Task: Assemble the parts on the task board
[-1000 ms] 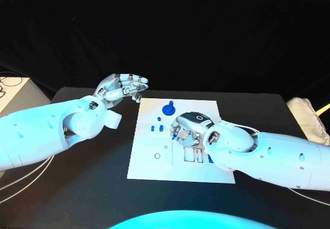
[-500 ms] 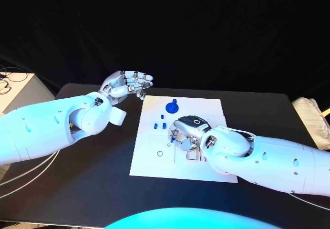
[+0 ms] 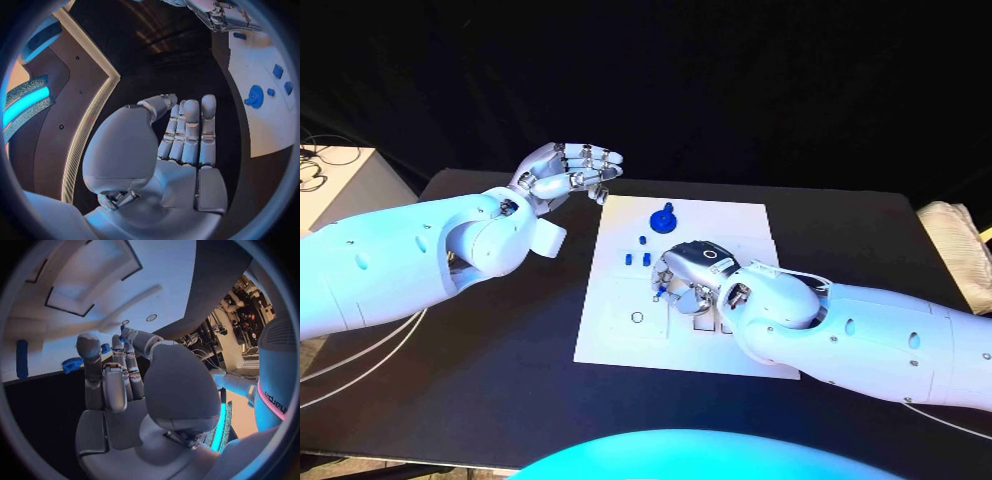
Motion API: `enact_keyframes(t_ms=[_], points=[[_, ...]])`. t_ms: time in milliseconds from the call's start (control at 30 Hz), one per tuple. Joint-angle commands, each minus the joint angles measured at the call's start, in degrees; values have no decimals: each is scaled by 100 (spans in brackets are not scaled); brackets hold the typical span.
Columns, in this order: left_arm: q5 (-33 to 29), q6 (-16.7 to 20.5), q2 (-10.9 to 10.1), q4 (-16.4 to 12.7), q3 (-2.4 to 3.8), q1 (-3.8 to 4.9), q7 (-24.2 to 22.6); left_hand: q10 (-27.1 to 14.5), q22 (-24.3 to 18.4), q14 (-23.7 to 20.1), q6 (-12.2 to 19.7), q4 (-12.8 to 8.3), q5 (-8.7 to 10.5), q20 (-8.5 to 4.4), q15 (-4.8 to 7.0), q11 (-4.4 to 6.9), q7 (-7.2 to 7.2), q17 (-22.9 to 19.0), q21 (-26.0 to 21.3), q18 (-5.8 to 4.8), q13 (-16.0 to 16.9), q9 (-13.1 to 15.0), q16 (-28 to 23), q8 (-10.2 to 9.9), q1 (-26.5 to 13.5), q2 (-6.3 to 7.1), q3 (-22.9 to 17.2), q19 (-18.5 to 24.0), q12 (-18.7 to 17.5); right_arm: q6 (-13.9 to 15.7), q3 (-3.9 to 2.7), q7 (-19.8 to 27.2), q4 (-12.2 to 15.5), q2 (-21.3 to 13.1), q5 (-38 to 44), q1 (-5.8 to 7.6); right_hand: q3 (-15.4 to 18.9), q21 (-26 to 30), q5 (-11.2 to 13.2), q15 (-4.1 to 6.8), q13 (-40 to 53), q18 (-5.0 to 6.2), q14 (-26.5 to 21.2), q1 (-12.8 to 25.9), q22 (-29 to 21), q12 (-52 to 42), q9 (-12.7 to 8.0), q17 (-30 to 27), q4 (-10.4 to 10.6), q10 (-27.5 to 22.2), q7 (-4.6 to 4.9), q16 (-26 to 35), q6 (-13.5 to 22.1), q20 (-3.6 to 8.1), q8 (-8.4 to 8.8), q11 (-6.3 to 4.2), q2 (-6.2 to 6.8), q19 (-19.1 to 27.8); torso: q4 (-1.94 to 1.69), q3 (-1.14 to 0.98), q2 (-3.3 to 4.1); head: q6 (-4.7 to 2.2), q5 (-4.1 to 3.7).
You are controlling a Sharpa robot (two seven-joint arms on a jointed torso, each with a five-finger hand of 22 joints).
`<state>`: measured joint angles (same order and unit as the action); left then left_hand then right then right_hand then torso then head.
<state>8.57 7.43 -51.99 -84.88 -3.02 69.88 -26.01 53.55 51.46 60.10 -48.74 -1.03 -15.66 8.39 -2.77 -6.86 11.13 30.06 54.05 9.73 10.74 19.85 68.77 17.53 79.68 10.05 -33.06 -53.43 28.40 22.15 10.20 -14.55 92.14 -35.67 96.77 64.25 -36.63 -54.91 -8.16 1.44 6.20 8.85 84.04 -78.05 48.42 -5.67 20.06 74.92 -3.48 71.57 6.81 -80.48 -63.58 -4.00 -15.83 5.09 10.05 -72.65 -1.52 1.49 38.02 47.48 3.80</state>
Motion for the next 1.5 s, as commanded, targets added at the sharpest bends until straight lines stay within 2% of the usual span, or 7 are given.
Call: enact_keyframes(t_ms=[33, 200, 400, 533, 833, 1100, 1500], points=[[-23, -99, -1, -14, 6, -6, -22, -19, 4, -31, 31, -2, -27, -11, -11, -34, -6, -8, 35, 86, -9, -8, -33, -13, 6, 12, -37, 9, 5, -61, 1, -15, 23, 10, 114, -16, -31, -25, -32, 45, 177, -64, 365, -6, 4, -41, 5, 203, -17, 277, 5, -21, -20, 25, -35, -232, -74, 5, 4, -1, -6, 26, 11], [-31, -78, -7, -18, 6, -5, -38, -18, 12, -32, 27, -7, -24, -12, -10, -33, -8, -10, 43, 85, -9, -8, -34, -11, 6, 12, -43, 6, 6, -43, 1, 5, 30, 13, 110, -26, -36, -34, -31, 43, 179, -65, 366, -2, 15, -37, 10, 208, -22, 278, 8, -26, -18, 24, -35, -230, -73, 3, 12, 4, -8, 59, 18], [-36, -69, -10, -20, 6, -5, -43, -18, 12, -32, 27, -7, -24, -12, -10, -33, -8, -10, 43, 85, -9, -8, -34, -11, 6, 12, -43, 6, 6, -44, 1, 17, 27, 17, 107, -30, -36, -34, -31, 43, 179, -65, 366, -2, 15, -37, 10, 208, -22, 278, 8, -26, -18, 24, -35, -230, -73, 3, -3, -3, -9, 83, 16], [-37, -53, -13, -23, 6, -5, -52, -15, 14, -31, 25, -12, -21, -12, -9, -31, -10, -11, 45, 85, -8, -8, -35, -9, 2, 13, -49, 10, 9, -65, 1, 24, 5, 35, 97, -31, -36, -34, -31, 43, 179, -65, 366, -2, 15, -37, 10, 208, -22, 278, 8, -26, -18, 24, -35, -230, -73, 3, 0, 4, -7, 86, 16], [-41, -20, -20, -32, 6, -5, -74, -13, 22, -31, 23, -13, -20, -12, -9, -30, -10, -11, 53, 83, -8, -8, -35, -8, 2, 12, -51, 3, 10, -106, 12, 49, -111, 105, 71, -46, -38, -33, -29, 42, 182, -65, 367, 2, 14, -34, 14, 206, -25, 281, 10, -27, -18, 24, -35, -229, -72, 6, 5, 0, -5, 107, 31], [-47, -32, -13, -26, 6, -5, -68, -13, 22, -31, 23, -13, -20, -12, -9, -30, -10, -11, 53, 83, -8, -8, -35, -8, 2, 12, -51, 3, 10, -104, 19, 65, -147, 127, 60, -66, -38, -33, -29, 42, 182, -65, 367, 2, 14, -34, 14, 206, -25, 281, 10, -27, -18, 24, -35, -229, -72, 6, 2, 7, -6, 112, 33], [-49, -31, -13, -13, 6, -5, -53, -13, 22, -31, 23, -13, -20, -12, -9, -30, -10, -11, 53, 83, -8, -8, -35, -8, 2, 12, -51, 3, 10, -99, 24, 102, -70, 97, 51, -78, -38, -33, -29, 42, 182, -65, 367, 2, 14, -34, 14, 206, -25, 281, 10, -27, -18, 24, -35, -229, -72, 6, 7, -4, -8, 128, 53]])
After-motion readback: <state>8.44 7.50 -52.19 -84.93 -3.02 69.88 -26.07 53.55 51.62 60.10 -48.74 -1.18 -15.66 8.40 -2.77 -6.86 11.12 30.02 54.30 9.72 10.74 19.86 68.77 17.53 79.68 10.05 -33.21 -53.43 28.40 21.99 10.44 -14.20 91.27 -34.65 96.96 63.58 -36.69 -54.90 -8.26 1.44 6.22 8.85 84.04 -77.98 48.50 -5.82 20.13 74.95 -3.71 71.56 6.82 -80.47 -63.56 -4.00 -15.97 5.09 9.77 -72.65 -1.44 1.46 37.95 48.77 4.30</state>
